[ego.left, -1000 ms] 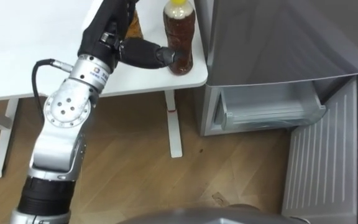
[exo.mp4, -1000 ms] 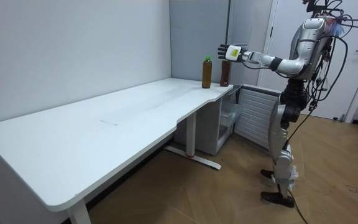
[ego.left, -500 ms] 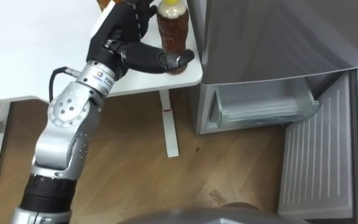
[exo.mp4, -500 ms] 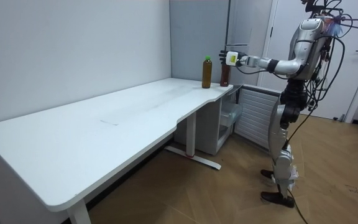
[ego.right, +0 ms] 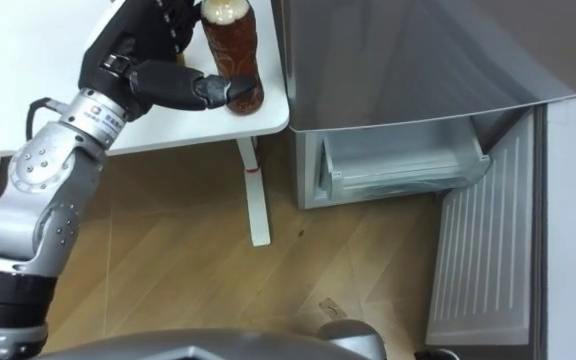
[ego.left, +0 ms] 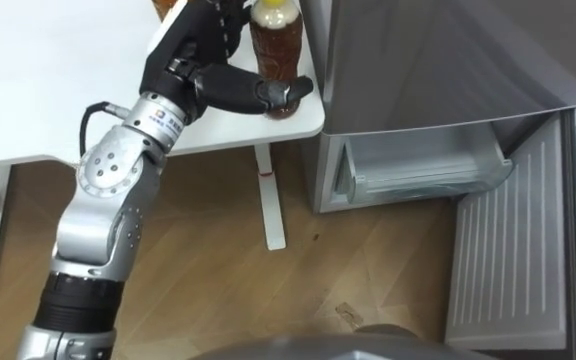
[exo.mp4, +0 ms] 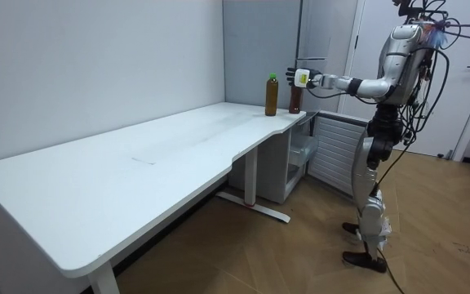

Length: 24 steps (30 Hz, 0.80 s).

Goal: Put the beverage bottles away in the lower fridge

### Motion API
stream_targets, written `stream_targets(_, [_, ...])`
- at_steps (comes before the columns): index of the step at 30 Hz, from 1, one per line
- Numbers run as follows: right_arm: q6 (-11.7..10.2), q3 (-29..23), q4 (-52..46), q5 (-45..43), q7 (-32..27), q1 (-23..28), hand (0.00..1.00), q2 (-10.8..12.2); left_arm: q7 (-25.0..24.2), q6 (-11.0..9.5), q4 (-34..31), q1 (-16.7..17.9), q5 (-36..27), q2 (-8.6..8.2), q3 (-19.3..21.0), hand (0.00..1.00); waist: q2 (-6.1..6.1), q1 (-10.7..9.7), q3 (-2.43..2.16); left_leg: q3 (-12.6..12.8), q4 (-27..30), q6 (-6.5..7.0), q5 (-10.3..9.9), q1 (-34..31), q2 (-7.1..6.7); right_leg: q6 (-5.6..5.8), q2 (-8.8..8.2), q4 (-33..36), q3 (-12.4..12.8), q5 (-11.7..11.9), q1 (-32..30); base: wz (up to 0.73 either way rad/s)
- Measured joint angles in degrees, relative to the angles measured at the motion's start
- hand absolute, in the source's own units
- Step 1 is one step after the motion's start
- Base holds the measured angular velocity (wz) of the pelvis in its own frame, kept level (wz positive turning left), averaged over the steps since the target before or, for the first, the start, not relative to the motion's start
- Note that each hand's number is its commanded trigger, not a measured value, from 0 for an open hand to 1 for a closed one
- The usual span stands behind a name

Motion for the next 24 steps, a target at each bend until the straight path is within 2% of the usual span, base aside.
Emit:
stream_targets(4, [0.06,0.00,-0.05,0.03,-1.31,0.38,0.00,0.00,0.93,0.40,0.58,-0.04,-0.26,0.02,0.04,0.00,0.45,-0.01,-0.29,0.01,0.01,0.00,0.00,0.04,-0.01,-0.01,0.02,0.01,0.17,0.01,0.00,-0.02])
stream_targets(6, [0.06,0.01,-0.45,0.04,-2.28,0.71,0.00,0.00,2.76,0.43,1.60,-0.64,-1.20,0.02,0.04,0.00,0.93,-0.20,-0.60,0.00,0.00,0.00,0.00,0.11,0.01,-0.03,0.03,0.10,0.17,0.03,0.05,0.00])
stream_targets(8, [0.08,0.04,-0.82,0.03,-2.51,0.93,0.00,0.02,4.58,0.44,2.91,-1.59,-1.36,0.01,0.04,0.00,1.24,-0.47,-0.70,0.01,-0.01,0.00,0.00,0.22,0.05,-0.05,0.04,0.30,0.08,0.04,0.11,0.00])
stream_targets(12, [0.72,0.03,-2.69,-0.04,-3.04,0.98,0.00,0.22,8.27,0.47,6.72,-4.44,-2.06,-0.04,0.07,0.00,1.51,-0.81,-0.54,0.43,-0.06,0.00,0.00,0.82,0.08,-0.05,0.13,0.91,0.72,0.04,0.15,-0.05])
stream_targets(19, [1.95,-0.07,-2.65,-0.05,-4.10,0.55,0.00,0.34,10.28,0.53,9.49,-6.60,-2.20,-0.04,0.49,0.00,1.34,-1.31,-0.30,1.42,-0.08,0.01,0.00,1.14,0.07,-0.04,0.20,1.29,1.83,0.05,0.16,-0.06])
stream_targets(22, [2.41,-0.08,-2.19,-0.05,-4.11,0.45,0.00,0.31,10.22,0.67,11.70,-7.72,-2.19,-0.04,0.51,0.00,1.28,-1.33,-0.04,1.47,-0.07,0.01,0.00,1.23,0.08,-0.03,0.23,1.64,2.08,0.04,0.04,-0.03])
stream_targets(24, [2.42,-0.11,-1.90,-0.05,-4.06,0.16,0.00,0.32,10.29,1.60,13.72,-9.42,-2.16,-0.03,0.53,0.00,1.38,-1.36,0.30,1.47,-0.06,0.02,0.01,1.16,0.08,-0.03,0.24,1.70,2.12,0.04,-0.10,0.00])
